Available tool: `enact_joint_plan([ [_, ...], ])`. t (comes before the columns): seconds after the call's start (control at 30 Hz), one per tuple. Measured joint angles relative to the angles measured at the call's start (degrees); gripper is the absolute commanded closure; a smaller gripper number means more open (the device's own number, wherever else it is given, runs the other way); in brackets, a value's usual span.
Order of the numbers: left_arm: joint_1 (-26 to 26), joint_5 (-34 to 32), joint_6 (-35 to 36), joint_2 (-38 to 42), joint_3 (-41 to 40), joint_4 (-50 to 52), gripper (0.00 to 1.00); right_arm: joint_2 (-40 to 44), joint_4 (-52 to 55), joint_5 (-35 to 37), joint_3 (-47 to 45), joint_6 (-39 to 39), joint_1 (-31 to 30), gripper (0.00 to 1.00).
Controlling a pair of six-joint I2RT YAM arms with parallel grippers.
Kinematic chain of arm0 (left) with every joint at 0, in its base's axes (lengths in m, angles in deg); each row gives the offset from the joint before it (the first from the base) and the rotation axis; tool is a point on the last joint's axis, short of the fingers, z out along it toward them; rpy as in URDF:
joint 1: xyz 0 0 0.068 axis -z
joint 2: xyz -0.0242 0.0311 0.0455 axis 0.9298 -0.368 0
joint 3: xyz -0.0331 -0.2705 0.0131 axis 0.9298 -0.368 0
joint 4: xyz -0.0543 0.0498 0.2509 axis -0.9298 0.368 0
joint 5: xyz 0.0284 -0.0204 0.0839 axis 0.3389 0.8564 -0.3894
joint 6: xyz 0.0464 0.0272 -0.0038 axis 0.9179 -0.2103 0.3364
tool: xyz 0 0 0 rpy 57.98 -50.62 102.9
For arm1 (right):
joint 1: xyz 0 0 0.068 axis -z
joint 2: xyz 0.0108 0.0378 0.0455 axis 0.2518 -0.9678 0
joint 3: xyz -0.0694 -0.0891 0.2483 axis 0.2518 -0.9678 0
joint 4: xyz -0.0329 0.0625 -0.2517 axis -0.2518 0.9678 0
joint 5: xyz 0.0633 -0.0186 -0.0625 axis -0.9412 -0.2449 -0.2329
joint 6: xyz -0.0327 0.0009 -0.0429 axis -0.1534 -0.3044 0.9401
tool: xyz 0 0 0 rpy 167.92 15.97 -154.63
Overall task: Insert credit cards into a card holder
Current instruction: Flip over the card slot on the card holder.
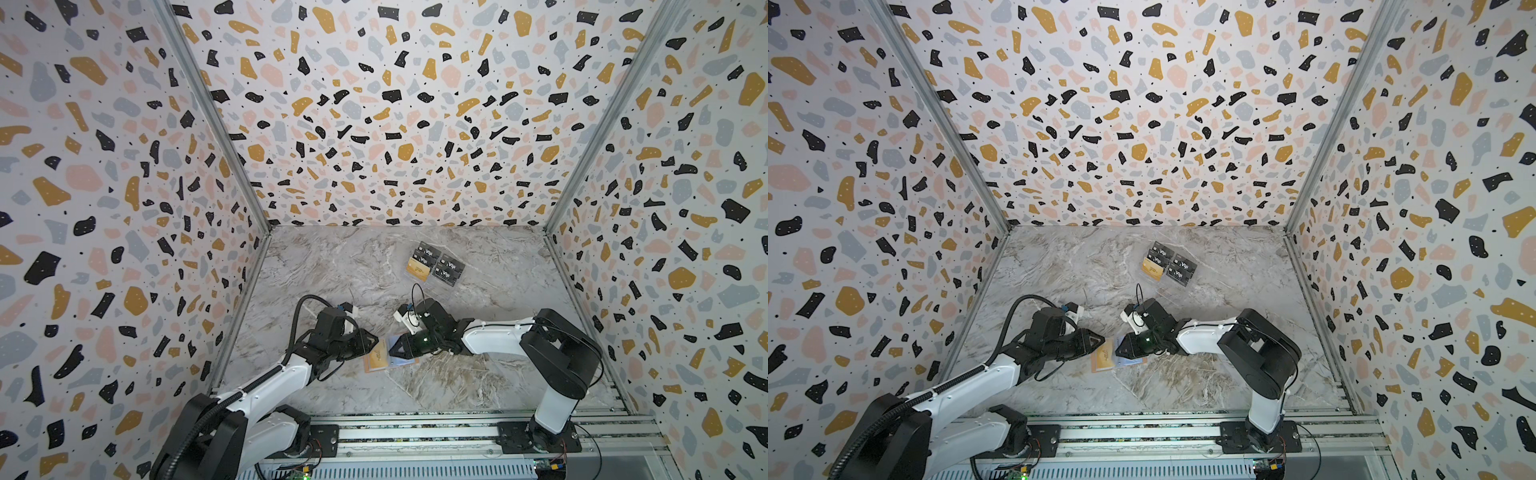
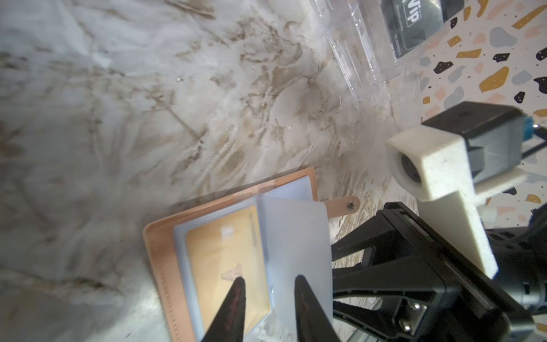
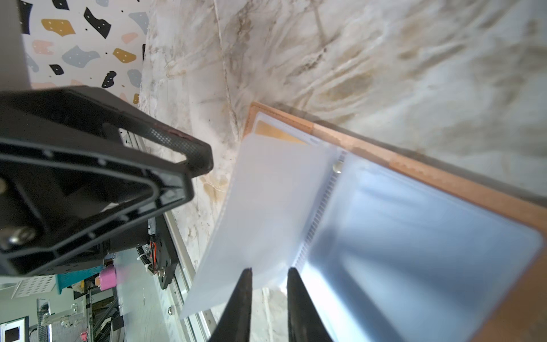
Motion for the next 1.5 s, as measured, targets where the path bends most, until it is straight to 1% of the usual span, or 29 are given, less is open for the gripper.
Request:
enact_joint_plan([
  [0.1, -0.83, -0.83, 0.68, 0.79, 0.00, 2.27, 0.74, -1.49, -1.92, -0.74, 0.04, -0.87, -0.66, 0.79],
  [0.3, -3.54, -2.49, 2.34, 5.49, 0.59, 7.30, 0.73, -4.07, -7.87, -2.64, 0.02, -4.26, -1.07, 0.82],
  [0.4, -4.00, -2.36, 3.54, 5.68, 1.92, 8.90, 0.74, -4.87, -9.66, -3.08, 0.07, -5.05, -1.27, 0.82],
  [0.53, -3.98, -1.03, 4.07, 3.96, 2.32, 9.18, 0.79, -5.90, -10.82, -3.87, 0.46, -5.64, -1.33, 0.82],
  [0.63, -3.37, -0.31, 3.56, 2.40, 2.29, 8.35, 0.79, -5.97, -12.07, -4.59, 0.46, -6.19, -0.79, 0.82],
  [0.77, -0.04, 0.17, 1.95, -0.15, 2.29, 5.18, 0.80, -5.97, -13.27, -5.90, 0.52, -6.40, 1.25, 0.82],
  [0.87, 2.89, 0.07, 0.50, -2.95, 2.29, 2.56, 0.81, -5.97, -12.39, -6.10, 1.07, -5.66, 3.39, 0.82],
  [0.97, 4.59, -0.24, -0.33, -6.03, 2.29, 0.79, 0.84, -5.97, -9.70, -5.81, 2.54, -3.50, 4.90, 0.82],
  [1.2, 4.85, -2.75, -0.33, -10.14, 2.03, -0.50, 0.87, -5.90, -3.93, -3.15, 3.08, 0.96, 5.05, 0.82],
  [1.33, 4.85, -3.67, 1.09, -10.51, 1.86, -0.42, 0.87, -4.70, -1.75, -1.49, 0.61, 1.70, 5.03, 0.82],
  [1.5, 5.05, -4.72, 3.87, -10.95, 2.32, 0.13, 0.86, -1.22, -0.92, 0.50, -2.58, 1.46, 4.37, 0.82],
])
